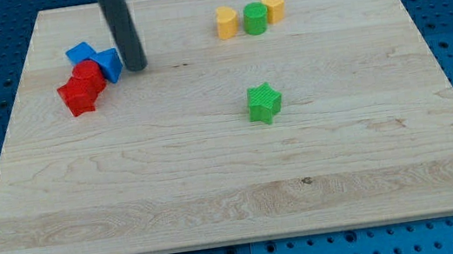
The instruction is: Slide yellow hexagon to the center
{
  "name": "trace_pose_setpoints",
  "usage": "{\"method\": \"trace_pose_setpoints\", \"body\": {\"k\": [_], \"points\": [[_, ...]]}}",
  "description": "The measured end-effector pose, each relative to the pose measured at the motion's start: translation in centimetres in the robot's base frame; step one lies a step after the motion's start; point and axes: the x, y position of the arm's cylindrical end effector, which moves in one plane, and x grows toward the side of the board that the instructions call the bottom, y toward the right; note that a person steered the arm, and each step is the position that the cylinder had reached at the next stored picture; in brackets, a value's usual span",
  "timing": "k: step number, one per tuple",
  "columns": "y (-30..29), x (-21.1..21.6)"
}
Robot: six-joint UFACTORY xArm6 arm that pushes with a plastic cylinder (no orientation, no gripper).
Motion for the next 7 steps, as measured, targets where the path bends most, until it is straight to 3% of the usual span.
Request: {"method": "trace_pose_setpoints", "body": {"k": [1, 4, 5, 6, 7], "points": [[5.7, -0.7], [2.4, -7.1], [4.5, -12.2], [10.0, -13.5], [15.1, -11.9]]}}
